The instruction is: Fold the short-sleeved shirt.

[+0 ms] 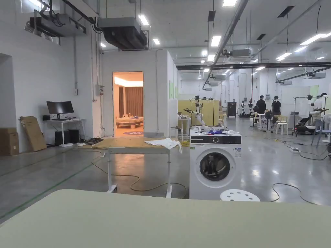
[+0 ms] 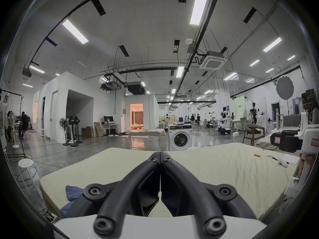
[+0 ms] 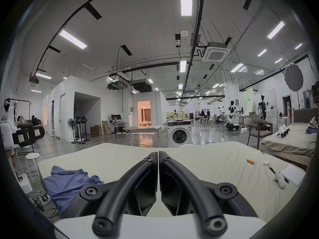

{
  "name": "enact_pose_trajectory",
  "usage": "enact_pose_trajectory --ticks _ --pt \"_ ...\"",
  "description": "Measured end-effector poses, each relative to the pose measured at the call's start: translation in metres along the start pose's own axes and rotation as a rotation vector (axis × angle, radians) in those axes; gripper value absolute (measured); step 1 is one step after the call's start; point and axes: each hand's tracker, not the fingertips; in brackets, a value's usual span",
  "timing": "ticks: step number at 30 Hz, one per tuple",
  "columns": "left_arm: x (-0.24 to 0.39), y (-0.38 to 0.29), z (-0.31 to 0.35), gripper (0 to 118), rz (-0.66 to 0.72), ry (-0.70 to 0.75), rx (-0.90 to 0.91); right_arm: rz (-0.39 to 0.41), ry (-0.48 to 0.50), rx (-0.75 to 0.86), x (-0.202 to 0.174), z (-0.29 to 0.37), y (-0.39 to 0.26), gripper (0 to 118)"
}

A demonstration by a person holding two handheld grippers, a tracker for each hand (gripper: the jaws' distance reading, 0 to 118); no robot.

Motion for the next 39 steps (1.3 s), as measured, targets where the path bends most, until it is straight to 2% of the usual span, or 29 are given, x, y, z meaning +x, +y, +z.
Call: enact_pose_trajectory --ticks 17,20,21,22,24,27,28,29,30,31,32,33,35,37,38,39 --pt "-0.003 0.000 -0.004 0 -0.002 0.020 -0.019 -0.008 -0.019 -0.003 0.003 -0.001 0.001 0" --pt "-0.004 0.004 -0.007 0 -0.015 0.027 -0.023 0.022 -0.036 -0.007 0.004 -0.003 0.002 0" --pt "-0.003 0.007 -0.011 0 -0.030 0.025 -0.021 0.071 -0.043 -0.018 0.002 -0.006 0.004 0" --pt "0.001 0.011 -0.016 0 -0.089 0.006 -0.026 0.155 -0.046 -0.031 -0.002 -0.010 0.006 0" --pt "0.018 0.015 -0.025 0 -0.329 0.004 -0.048 0.462 -0.103 -0.047 -0.020 -0.018 0.008 0" --pt "0.044 -0.008 -0.037 0 -0.742 0.000 -0.120 0.954 -0.097 -0.061 -0.043 -0.025 -0.012 0" --pt "0.047 -0.020 -0.041 0 -0.801 -0.014 -0.159 1.087 -0.080 -0.080 -0.047 -0.026 -0.023 0" --pt "0.049 -0.034 -0.041 0 -0.881 -0.085 -0.201 1.219 -0.046 -0.104 -0.069 -0.034 -0.034 0" --pt "0.052 -0.051 -0.040 0 -0.973 -0.142 -0.225 1.316 -0.007 -0.122 -0.049 -0.026 -0.052 0" --pt "0.056 -0.067 -0.037 0 -1.081 -0.133 -0.229 1.374 0.036 -0.144 -0.056 -0.026 -0.063 0" --pt "0.056 -0.086 -0.035 0 -1.208 -0.131 -0.240 1.437 0.089 -0.170 -0.038 -0.019 -0.075 0" --pt "0.057 -0.102 -0.031 0 -1.321 -0.147 -0.257 1.471 0.123 -0.195 -0.045 -0.016 -0.087 0" --pt "0.055 -0.122 -0.026 0 -1.423 -0.186 -0.273 1.521 0.159 -0.230 -0.043 -0.012 -0.104 0" --pt "0.052 -0.123 -0.023 0 -1.379 -0.203 -0.287 1.525 0.168 -0.237 -0.040 -0.010 -0.109 0" --pt "0.051 -0.118 -0.024 0 -1.314 -0.211 -0.302 1.513 0.161 -0.239 -0.041 -0.011 -0.107 0" --pt "0.050 -0.107 -0.027 0 -1.214 -0.194 -0.277 1.466 0.140 -0.244 -0.040 -0.013 -0.104 1"
